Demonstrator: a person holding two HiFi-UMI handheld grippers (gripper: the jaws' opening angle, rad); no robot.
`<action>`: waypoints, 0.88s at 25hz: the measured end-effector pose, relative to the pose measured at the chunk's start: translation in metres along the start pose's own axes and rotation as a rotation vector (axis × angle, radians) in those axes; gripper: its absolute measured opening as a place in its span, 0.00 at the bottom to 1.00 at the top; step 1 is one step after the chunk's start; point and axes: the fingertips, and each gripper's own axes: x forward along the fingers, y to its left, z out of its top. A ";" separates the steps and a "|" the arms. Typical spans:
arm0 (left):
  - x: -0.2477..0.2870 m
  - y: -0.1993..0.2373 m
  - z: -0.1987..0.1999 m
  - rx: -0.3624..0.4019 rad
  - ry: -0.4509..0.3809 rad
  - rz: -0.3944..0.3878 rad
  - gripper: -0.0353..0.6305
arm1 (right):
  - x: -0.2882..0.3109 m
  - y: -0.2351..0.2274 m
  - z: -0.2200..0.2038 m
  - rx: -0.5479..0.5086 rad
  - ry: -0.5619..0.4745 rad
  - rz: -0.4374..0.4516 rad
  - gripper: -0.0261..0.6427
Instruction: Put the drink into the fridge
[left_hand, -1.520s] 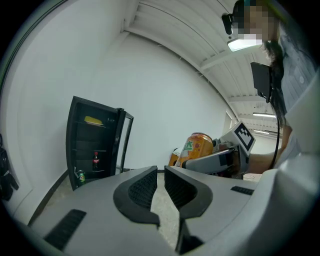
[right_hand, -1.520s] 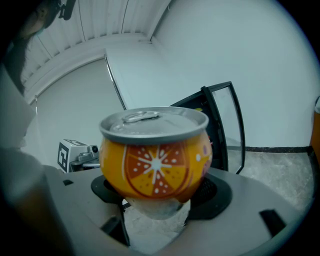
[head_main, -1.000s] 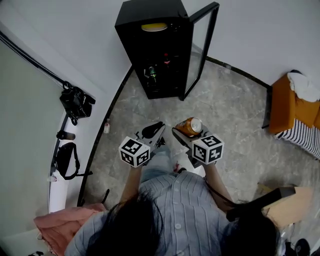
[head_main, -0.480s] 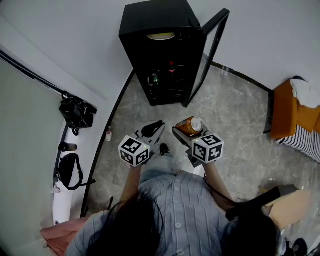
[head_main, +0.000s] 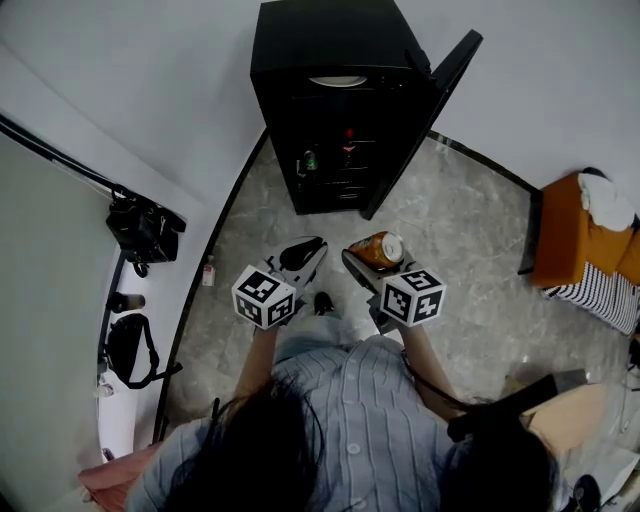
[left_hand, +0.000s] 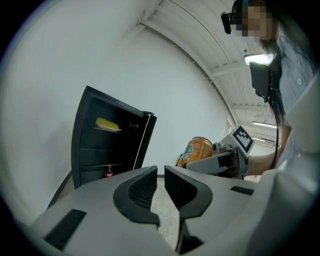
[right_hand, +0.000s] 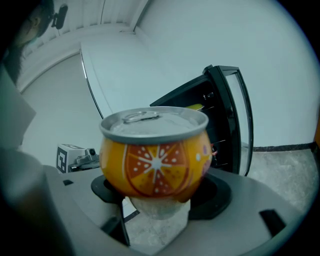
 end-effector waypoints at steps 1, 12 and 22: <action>-0.001 0.005 0.001 -0.004 -0.002 0.000 0.13 | 0.004 0.001 0.001 0.003 -0.001 -0.003 0.53; 0.003 0.030 -0.003 -0.051 -0.002 -0.004 0.13 | 0.023 -0.003 0.003 -0.004 0.034 -0.021 0.53; 0.017 0.048 -0.005 -0.060 0.042 0.005 0.13 | 0.048 -0.023 0.012 0.012 0.050 -0.015 0.53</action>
